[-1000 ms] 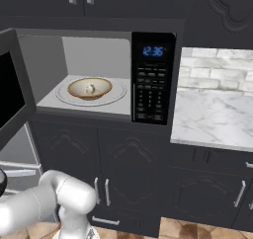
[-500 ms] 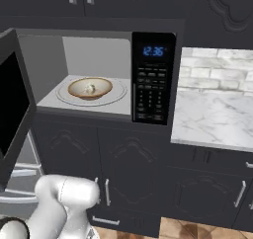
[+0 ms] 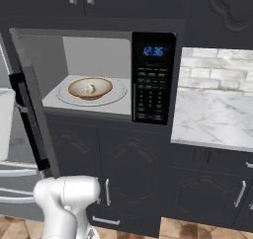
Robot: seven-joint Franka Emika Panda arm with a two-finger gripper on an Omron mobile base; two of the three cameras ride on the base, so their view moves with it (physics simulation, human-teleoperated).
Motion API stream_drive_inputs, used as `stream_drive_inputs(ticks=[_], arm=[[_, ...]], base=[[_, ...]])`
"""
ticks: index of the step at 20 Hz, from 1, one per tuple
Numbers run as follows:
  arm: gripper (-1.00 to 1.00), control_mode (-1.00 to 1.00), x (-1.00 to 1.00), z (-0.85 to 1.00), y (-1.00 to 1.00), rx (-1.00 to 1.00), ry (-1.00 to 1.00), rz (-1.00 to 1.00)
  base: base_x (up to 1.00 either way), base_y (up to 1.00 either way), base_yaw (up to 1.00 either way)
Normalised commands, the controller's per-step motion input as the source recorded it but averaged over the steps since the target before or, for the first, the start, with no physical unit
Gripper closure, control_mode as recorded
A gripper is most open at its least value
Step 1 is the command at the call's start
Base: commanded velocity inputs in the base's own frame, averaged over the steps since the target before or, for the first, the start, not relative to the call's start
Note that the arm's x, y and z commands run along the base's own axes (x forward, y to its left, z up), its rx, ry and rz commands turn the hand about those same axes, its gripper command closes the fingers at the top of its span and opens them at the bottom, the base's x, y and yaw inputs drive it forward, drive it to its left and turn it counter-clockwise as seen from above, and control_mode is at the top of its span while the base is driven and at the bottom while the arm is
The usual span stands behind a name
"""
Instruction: Pick the garlic from the sink and place it in the bowl. Then pick the bowl and place it in the microwave. Then close the microwave door and press the start button.
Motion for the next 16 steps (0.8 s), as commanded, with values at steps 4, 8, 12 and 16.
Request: stream_drive_inputs(ticks=[4,8,12,16], arm=[[-1.00,-1.00,1.00,0.00,-0.84,0.01,0.01,-0.10],[-1.00,-1.00,1.00,0.00,-0.72,0.06,0.04,-0.02],[-1.00,-1.00,1.00,0.00,-0.57,0.09,0.08,0.00],[-1.00,-1.00,1.00,0.00,-0.44,0.09,0.10,0.00]], base=[[0.00,0.00,0.00],[0.00,0.00,0.00],[0.00,0.00,0.00],[0.00,0.00,0.00]])
